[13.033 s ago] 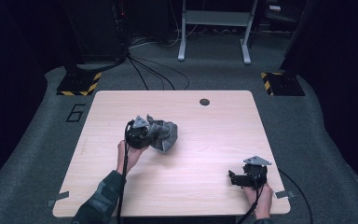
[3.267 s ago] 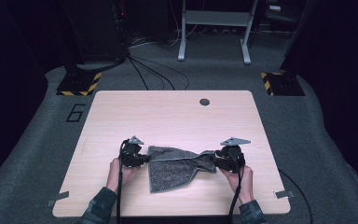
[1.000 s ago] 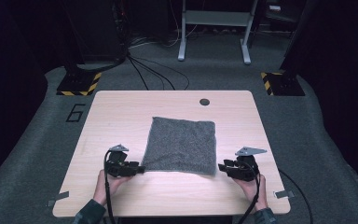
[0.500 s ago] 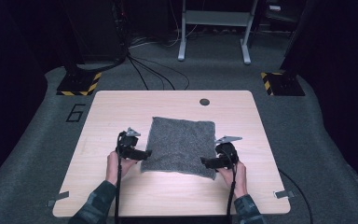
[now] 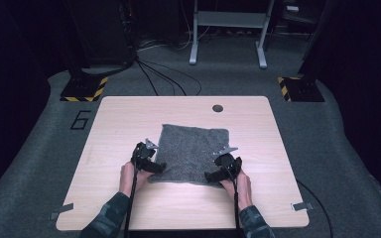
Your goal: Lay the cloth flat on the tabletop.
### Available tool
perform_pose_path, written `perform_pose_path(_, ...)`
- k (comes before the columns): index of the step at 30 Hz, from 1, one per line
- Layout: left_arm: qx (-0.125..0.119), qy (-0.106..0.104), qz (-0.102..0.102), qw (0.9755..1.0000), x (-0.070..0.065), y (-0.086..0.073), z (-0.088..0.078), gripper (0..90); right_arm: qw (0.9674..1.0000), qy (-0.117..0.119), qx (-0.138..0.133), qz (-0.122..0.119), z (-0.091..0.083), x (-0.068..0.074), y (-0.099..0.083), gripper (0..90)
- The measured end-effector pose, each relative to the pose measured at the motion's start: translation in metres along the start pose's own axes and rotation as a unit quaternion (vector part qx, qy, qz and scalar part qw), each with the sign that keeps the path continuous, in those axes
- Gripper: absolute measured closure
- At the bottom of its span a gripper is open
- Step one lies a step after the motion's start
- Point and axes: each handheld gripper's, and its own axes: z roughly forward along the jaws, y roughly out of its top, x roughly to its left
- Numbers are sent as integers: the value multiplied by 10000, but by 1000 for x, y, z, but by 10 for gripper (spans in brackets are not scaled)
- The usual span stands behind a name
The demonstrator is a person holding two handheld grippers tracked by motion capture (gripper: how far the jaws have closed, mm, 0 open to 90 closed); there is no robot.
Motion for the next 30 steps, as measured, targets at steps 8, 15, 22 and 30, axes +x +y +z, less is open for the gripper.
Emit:
perform_pose_path(8, -56, 18, 54, 10000, -6, -9, -6, 150, 9997, 90, 42, -235, 1, -4, -8, 8)
perform_pose_path(15, -94, 37, 47, 9999, -12, -20, -14, 150, 9987, 229, 18, -463, -1, -8, -13, 3)
perform_pose_path(22, -116, 2, 47, 9999, -15, -26, -18, 151, 9986, 242, 8, -473, -3, -6, -15, 1)
perform_pose_path(30, -123, -67, -33, 9999, -15, -33, -22, 151, 9987, 241, -46, -450, -7, 2, -23, 0)
